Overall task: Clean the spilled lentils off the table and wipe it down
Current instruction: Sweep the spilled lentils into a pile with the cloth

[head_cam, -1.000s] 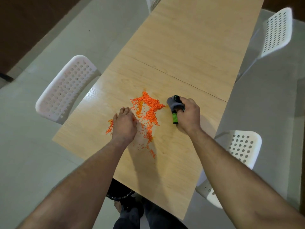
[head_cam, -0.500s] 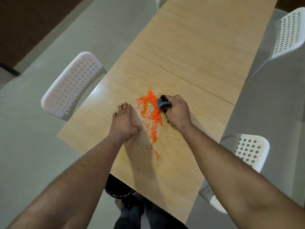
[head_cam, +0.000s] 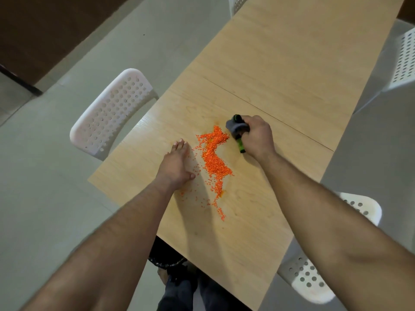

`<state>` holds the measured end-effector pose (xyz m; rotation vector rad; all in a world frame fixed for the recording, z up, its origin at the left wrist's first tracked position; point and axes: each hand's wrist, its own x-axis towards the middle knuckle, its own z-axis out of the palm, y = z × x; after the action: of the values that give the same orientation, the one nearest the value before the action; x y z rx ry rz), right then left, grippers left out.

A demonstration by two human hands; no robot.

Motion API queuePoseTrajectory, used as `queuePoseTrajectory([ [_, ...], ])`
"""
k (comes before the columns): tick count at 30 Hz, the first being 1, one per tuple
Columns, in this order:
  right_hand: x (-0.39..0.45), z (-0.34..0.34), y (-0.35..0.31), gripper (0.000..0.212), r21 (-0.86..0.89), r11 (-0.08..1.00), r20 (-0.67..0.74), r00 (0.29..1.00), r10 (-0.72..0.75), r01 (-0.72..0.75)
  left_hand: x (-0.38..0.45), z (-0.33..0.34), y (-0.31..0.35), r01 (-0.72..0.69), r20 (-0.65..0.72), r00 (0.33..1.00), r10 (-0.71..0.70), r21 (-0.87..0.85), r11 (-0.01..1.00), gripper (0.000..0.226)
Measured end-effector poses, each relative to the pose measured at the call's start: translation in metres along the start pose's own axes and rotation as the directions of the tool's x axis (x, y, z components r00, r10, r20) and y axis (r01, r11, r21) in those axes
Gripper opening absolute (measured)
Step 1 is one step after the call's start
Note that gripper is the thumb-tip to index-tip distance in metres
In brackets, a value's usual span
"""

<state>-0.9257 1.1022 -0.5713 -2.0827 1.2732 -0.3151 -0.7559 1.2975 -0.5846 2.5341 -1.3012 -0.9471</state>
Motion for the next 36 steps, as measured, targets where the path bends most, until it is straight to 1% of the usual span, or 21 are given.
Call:
queuePoseTrajectory([
  [2,0.005,0.004,-0.008,0.044,-0.058,0.998,0.042,0.999,-0.016,0.019,0.0,-0.001,0.002,0.014,-0.01,1.0,-0.014,0.004,1.0,0.121],
  [5,-0.005,0.016,-0.022,0.043,-0.07,0.995,0.13,0.99,-0.061,0.071,0.001,-0.001,0.001,0.025,-0.03,0.999,-0.025,0.0,1.0,0.122],
  [8,-0.027,0.027,-0.028,0.05,-0.081,0.986,0.226,0.966,-0.124,0.146,0.002,-0.002,-0.001,0.018,-0.032,0.999,-0.019,-0.027,0.999,0.121],
  [10,-0.04,0.031,-0.024,0.058,-0.049,0.981,0.293,0.942,-0.166,0.189,0.003,-0.002,-0.003,0.008,-0.032,0.999,-0.01,-0.054,0.998,0.121],
  [12,-0.047,0.029,-0.015,0.061,-0.013,0.978,0.32,0.927,-0.193,0.208,0.002,-0.001,-0.004,0.025,-0.042,0.999,-0.029,-0.087,0.996,0.126],
  [14,-0.045,0.023,-0.01,0.062,0.018,0.979,0.27,0.942,-0.2,0.203,0.002,0.0,-0.003,0.062,-0.05,0.996,-0.067,-0.103,0.993,0.133],
  [18,-0.014,0.01,-0.014,0.054,0.028,0.986,0.054,0.985,-0.164,0.162,0.003,0.001,-0.001,0.085,-0.054,0.994,-0.09,-0.089,0.992,0.137],
  [19,-0.002,0.008,-0.016,0.053,0.012,0.989,0.027,0.989,-0.148,0.147,0.004,0.0,0.0,0.088,-0.053,0.994,-0.093,-0.09,0.992,0.137],
  [22,0.029,0.013,-0.024,0.044,-0.07,0.995,0.041,0.997,-0.067,0.07,0.005,0.001,-0.001,0.101,-0.045,0.994,-0.105,-0.076,0.992,0.137],
  [24,0.04,0.022,-0.031,0.041,-0.11,0.992,0.062,0.996,-0.058,0.065,0.006,0.002,-0.001,0.093,-0.047,0.994,-0.096,-0.072,0.993,0.137],
  [27,0.039,0.038,-0.046,0.04,-0.137,0.984,0.123,0.988,-0.094,0.111,0.006,0.003,-0.003,0.084,-0.06,0.994,-0.089,-0.083,0.993,0.137],
  [29,0.031,0.046,-0.056,0.042,-0.152,0.969,0.195,0.967,-0.162,0.193,0.006,0.003,-0.003,0.076,-0.069,0.994,-0.082,-0.094,0.993,0.138],
  [33,0.016,0.053,-0.057,0.058,-0.18,0.928,0.354,0.902,-0.247,0.325,0.001,0.005,-0.004,0.06,-0.103,0.992,-0.074,-0.125,0.99,0.138],
  [36,0.0,0.048,-0.051,0.063,-0.182,0.895,0.467,0.837,-0.286,0.408,-0.008,0.007,-0.007,0.053,-0.127,0.989,-0.077,-0.178,0.983,0.133],
])
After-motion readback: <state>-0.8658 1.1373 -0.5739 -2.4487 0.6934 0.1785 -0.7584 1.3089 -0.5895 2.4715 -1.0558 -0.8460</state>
